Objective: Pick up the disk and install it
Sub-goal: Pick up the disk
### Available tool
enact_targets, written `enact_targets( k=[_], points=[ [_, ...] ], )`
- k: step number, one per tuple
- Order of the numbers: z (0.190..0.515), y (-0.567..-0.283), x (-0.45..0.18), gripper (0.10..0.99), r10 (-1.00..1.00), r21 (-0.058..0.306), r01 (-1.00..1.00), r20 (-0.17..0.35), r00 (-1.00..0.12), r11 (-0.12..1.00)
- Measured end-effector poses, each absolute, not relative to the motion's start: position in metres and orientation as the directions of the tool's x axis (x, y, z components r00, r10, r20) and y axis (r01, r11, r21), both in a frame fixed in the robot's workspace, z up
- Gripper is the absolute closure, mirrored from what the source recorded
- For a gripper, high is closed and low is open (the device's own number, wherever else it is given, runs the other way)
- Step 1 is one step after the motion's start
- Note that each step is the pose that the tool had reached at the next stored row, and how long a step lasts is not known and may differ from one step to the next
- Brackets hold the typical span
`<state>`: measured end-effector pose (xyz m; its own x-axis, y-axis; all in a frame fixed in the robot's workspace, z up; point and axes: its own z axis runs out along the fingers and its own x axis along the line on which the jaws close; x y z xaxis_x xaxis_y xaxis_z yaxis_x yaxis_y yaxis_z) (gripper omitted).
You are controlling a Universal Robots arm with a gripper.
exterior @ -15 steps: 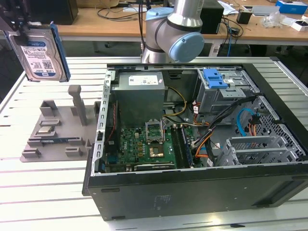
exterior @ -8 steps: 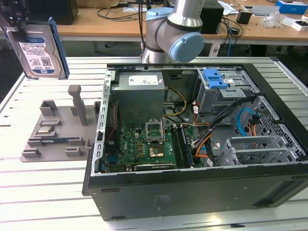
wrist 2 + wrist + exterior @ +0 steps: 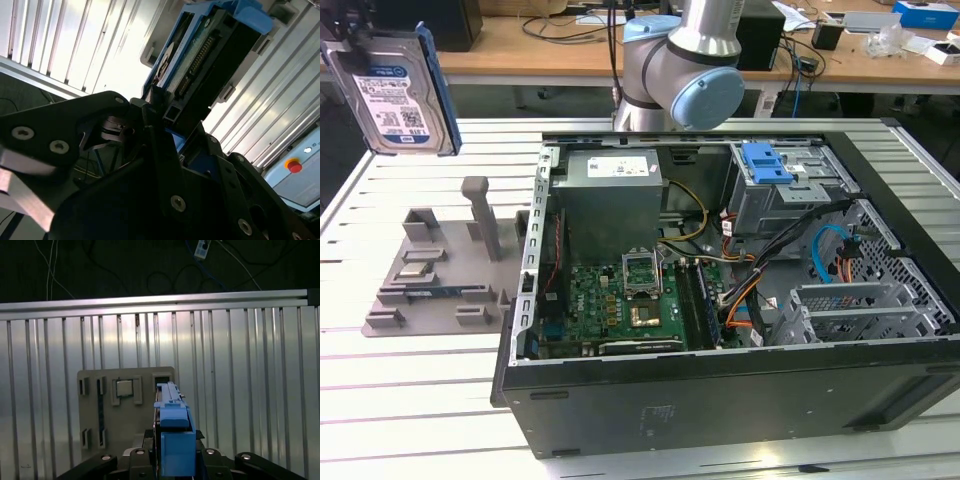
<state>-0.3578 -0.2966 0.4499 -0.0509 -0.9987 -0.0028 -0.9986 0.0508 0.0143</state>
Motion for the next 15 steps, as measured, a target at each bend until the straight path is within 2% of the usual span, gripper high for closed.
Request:
enact_targets(
  k=[15],
  points=[
    [0.472, -0.297, -0.358, 0.714, -0.999, 0.014, -0.999, -0.003, -0.051, 0.051]
  ],
)
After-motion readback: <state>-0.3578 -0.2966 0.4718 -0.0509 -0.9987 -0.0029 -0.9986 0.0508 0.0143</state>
